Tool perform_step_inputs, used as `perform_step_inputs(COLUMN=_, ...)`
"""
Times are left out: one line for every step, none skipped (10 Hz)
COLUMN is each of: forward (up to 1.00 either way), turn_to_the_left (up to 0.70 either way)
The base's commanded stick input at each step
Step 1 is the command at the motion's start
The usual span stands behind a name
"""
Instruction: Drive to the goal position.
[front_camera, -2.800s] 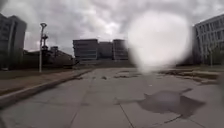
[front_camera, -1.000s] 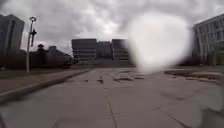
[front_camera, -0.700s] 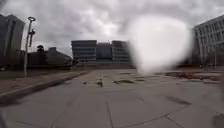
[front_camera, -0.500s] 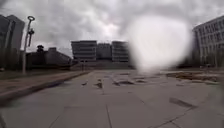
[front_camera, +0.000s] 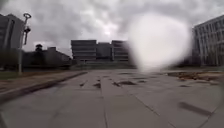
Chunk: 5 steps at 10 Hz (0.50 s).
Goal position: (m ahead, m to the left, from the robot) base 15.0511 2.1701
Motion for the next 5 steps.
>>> perform_step_inputs(forward=0.70, turn_to_the_left=0.00)
perform_step_inputs(forward=0.70, turn_to_the_left=0.00)
perform_step_inputs(forward=0.70, turn_to_the_left=0.00)
perform_step_inputs(forward=0.70, turn_to_the_left=0.00)
perform_step_inputs(forward=0.70, turn_to_the_left=0.00)
